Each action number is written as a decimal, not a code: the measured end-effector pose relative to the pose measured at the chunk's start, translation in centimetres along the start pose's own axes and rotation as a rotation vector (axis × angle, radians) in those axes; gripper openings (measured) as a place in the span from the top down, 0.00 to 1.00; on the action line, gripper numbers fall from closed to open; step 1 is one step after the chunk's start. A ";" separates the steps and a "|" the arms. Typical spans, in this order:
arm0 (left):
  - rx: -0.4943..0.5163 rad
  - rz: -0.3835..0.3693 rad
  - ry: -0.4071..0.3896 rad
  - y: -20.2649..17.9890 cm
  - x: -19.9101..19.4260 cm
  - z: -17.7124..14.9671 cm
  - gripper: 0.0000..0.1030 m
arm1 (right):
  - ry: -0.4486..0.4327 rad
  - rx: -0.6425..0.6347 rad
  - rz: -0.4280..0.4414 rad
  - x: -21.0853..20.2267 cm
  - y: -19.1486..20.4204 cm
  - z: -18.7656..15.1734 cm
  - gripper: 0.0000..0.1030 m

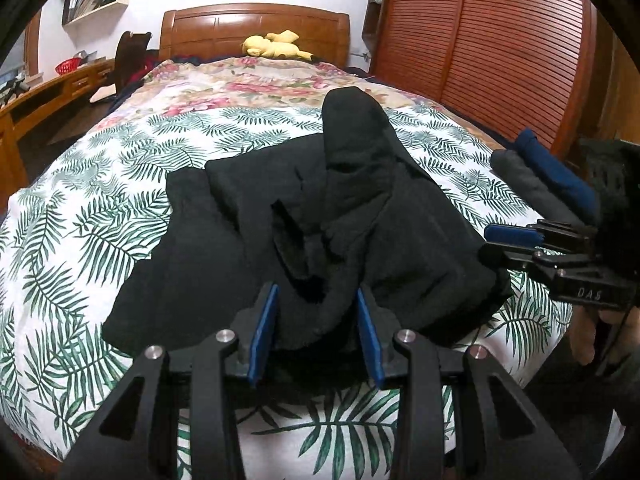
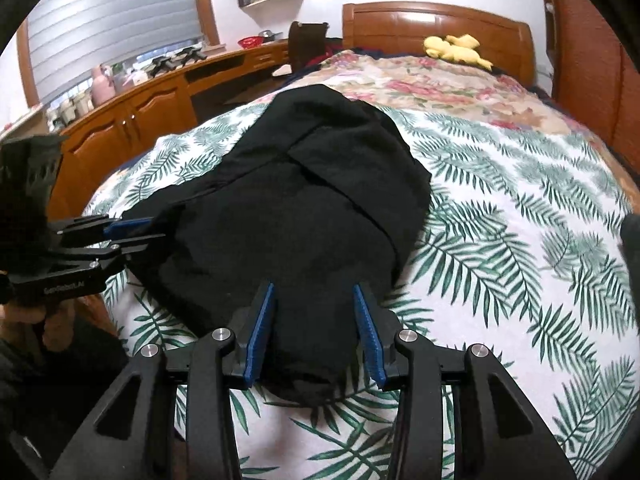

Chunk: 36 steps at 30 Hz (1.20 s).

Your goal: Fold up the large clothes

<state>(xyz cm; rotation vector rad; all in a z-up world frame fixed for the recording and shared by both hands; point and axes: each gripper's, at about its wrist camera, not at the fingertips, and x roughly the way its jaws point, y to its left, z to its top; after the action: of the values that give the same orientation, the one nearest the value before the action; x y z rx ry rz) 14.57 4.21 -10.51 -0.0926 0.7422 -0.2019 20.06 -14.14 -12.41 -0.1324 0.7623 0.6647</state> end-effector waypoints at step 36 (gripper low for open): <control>-0.074 0.128 -0.036 9.8 -3.8 -2.6 0.96 | 0.058 -0.057 0.195 9.0 1.9 8.8 0.59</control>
<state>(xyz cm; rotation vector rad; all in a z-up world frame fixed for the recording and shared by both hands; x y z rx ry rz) 11.56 14.59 -11.41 -0.1181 0.7167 -0.0503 28.91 -5.04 -11.85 -0.1310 0.8188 0.8710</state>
